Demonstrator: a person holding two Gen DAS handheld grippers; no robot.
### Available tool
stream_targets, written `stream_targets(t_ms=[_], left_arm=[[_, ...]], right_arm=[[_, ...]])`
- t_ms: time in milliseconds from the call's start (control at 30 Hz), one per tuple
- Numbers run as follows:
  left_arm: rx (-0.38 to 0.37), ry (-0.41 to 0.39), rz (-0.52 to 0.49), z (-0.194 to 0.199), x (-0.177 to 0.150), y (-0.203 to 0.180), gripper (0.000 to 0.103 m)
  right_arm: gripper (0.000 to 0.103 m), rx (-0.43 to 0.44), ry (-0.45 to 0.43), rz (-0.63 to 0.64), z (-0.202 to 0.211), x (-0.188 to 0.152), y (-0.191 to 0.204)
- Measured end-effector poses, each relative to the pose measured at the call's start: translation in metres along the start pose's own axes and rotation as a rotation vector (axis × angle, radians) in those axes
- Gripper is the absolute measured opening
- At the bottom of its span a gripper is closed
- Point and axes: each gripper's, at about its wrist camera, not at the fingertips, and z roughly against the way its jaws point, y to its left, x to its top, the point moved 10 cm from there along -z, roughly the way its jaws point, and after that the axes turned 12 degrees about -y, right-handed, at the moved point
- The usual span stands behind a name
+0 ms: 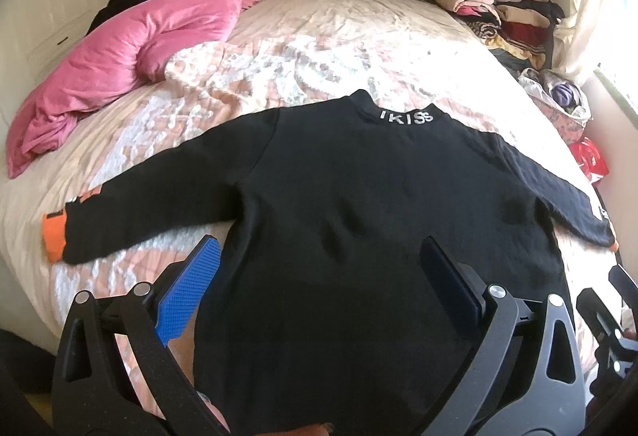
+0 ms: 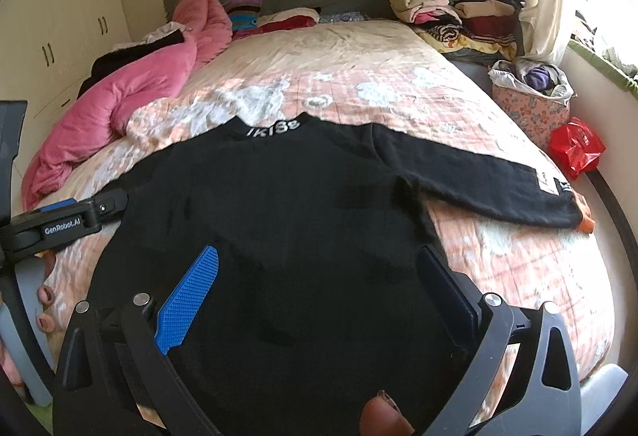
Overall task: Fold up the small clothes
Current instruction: 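Move the right tool to the orange cuff of the sleeve and grasp it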
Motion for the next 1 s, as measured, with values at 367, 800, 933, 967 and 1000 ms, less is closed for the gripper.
stream_targets(t_ms=[367, 800, 933, 967, 1000], left_arm=[[-0.039, 0.005, -0.063, -0.032, 0.028, -0.030, 0.094], [-0.066, 0.044, -0.074, -0.085, 0.047, -0.064, 0.094], [-0.067, 0.034, -0.096, -0.094, 0.049, -0.078, 0.094], [-0.067, 0.034, -0.099, -0.097, 0.050, -0.082, 0.094], [-0.068, 0.035, -0.102, -0.099, 0.050, -0.084, 0.094]], right_arm=[[0.099, -0.068, -0.007, -0.056, -0.026, 0.031, -0.045], [0.099, -0.243, -0.011, -0.174, -0.059, 0.055, -0.137], [0.099, -0.295, -0.003, -0.219, -0.065, 0.054, -0.168], [0.099, -0.316, 0.001, -0.233, -0.066, 0.053, -0.178], [0.099, -0.330, 0.004, -0.244, -0.067, 0.051, -0.184]])
